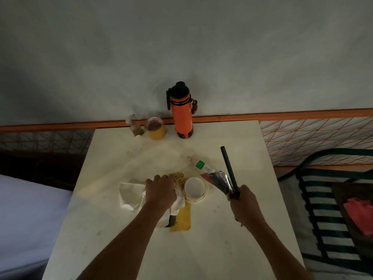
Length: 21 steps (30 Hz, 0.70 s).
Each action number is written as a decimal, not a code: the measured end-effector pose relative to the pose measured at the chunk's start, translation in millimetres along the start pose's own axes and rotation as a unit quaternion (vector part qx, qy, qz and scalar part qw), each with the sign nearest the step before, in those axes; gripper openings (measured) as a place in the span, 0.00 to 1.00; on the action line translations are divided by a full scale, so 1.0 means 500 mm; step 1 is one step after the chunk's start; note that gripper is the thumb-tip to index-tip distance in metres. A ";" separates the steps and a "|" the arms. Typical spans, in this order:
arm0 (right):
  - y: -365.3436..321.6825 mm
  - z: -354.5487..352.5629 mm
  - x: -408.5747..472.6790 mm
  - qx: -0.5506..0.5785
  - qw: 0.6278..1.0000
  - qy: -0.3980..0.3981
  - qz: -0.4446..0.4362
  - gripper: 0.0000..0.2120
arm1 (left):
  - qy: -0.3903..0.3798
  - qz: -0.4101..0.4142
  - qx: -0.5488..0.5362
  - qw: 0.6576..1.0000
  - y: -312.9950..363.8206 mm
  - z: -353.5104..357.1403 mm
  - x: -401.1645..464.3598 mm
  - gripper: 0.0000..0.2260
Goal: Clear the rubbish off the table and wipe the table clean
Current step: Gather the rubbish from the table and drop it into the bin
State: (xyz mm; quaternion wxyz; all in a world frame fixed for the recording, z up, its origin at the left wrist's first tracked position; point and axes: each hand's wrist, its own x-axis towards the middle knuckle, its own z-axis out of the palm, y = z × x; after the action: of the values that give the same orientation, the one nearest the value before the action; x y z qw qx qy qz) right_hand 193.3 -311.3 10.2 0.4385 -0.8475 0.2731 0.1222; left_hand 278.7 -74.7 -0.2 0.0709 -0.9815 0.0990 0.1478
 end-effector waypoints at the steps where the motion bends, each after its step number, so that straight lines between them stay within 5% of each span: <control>1: 0.000 0.003 -0.003 -0.001 1.000 -0.002 -0.008 0.08 | 0.013 -0.002 -0.013 1.000 -0.003 -0.002 -0.003 0.14; 13: -0.061 0.050 0.001 -0.005 0.999 0.022 -0.035 0.03 | 0.160 -0.079 -0.242 0.954 -0.049 -0.022 -0.093 0.11; 21: -0.108 0.098 0.003 -0.128 0.986 -0.002 -0.111 0.26 | 0.164 -0.166 -0.344 0.910 -0.069 -0.029 -0.175 0.11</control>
State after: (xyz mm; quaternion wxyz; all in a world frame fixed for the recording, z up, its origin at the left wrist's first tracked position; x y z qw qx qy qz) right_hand 226.9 -246.9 17.4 0.3378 -0.9214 0.1584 0.1084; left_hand 208.2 -28.8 44.1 -0.2646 -0.9579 -0.1118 -0.0042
